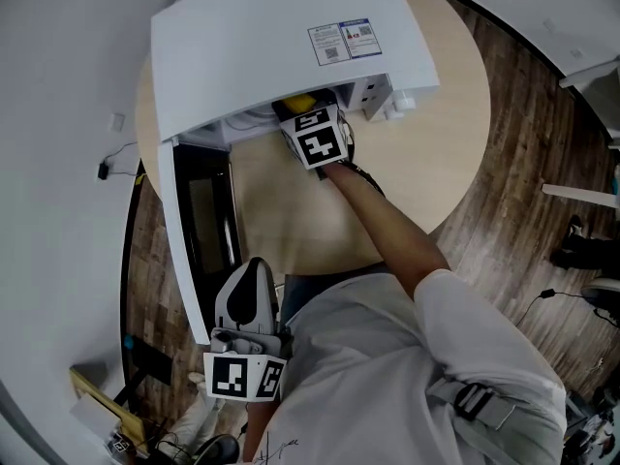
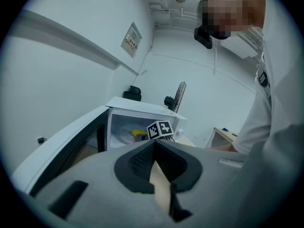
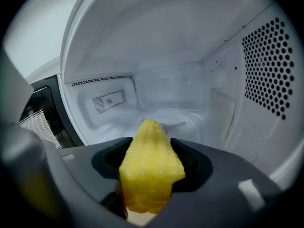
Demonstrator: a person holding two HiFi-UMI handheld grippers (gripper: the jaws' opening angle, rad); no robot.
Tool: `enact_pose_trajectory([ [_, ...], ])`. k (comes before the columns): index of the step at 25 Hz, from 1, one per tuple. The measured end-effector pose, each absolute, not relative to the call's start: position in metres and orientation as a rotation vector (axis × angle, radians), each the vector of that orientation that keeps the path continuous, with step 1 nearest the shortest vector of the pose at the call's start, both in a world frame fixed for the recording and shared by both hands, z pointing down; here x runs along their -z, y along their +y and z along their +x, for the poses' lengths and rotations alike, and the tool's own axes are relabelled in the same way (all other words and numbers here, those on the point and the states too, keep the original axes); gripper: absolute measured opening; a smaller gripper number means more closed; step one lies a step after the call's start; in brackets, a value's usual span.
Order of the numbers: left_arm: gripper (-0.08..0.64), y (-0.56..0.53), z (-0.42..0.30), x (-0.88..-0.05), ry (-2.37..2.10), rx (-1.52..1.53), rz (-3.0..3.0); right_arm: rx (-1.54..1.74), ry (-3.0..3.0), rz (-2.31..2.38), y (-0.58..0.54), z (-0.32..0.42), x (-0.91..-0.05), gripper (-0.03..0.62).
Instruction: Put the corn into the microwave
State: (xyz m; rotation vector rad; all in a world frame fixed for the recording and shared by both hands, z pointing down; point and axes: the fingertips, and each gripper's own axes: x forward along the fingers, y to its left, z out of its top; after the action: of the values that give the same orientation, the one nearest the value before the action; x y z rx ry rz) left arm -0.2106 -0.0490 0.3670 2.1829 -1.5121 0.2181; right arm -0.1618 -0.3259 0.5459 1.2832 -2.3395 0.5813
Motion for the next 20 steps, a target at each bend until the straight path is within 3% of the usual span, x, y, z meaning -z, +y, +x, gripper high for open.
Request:
enact_pose_trajectory([
  [20,-0.012,-0.053,-0.217,-0.373,-1.467,-0.215,2.19,-0.373,-2.279,1.281,-0.349,-0.185,-0.551,0.264],
])
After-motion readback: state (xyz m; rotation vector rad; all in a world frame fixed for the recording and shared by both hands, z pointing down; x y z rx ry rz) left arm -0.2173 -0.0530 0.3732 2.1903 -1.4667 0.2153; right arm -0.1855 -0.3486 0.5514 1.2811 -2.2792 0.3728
